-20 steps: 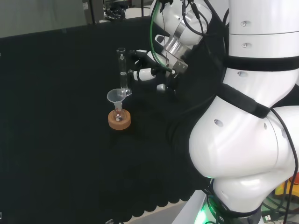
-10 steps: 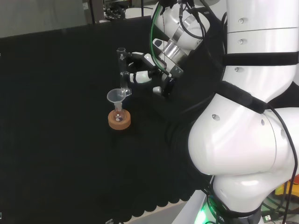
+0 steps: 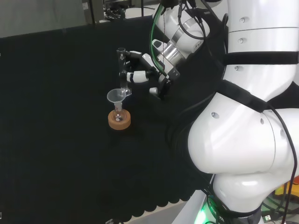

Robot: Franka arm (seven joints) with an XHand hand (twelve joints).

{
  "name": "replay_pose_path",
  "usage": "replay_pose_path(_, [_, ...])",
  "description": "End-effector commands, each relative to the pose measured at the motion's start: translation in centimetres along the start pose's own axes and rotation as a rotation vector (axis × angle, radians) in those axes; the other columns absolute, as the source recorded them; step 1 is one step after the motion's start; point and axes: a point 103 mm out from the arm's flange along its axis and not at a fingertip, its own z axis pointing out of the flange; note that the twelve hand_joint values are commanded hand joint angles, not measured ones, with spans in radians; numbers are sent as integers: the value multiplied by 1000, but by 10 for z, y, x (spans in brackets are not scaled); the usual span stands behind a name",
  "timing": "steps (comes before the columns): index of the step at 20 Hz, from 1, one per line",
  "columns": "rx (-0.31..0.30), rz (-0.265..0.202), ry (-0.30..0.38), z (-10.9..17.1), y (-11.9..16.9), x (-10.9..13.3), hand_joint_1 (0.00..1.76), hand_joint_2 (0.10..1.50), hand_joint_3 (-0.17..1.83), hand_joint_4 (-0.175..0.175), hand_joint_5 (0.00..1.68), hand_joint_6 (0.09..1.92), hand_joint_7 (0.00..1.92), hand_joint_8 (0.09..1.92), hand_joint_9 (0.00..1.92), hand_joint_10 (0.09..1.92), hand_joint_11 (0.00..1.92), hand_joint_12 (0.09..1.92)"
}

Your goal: Pick up the graduated cylinder.

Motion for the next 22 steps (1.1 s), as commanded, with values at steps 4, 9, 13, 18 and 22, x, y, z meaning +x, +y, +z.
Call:
replay_pose_path(4, [0, -5, 48, 9, 4, -3, 913, 646, 528, -39, 471, 87, 421, 649, 627, 556, 399, 1261])
replay_pose_path(9, [0, -10, 58, 12, 6, -6, 911, 648, 524, -38, 468, 87, 421, 648, 632, 552, 408, 1258])
replay_pose_path(13, [-11, -6, 75, 12, 6, -5, 929, 669, 517, -38, 468, 87, 430, 649, 650, 546, 439, 1241])
replay_pose_path(18, [-24, -8, 86, 14, 9, -4, 952, 694, 498, -37, 491, 87, 519, 637, 750, 505, 531, 1196])
replay_pose_path(22, [-27, -12, 86, 17, 12, -4, 960, 701, 497, -35, 519, 87, 541, 636, 773, 495, 555, 1190])
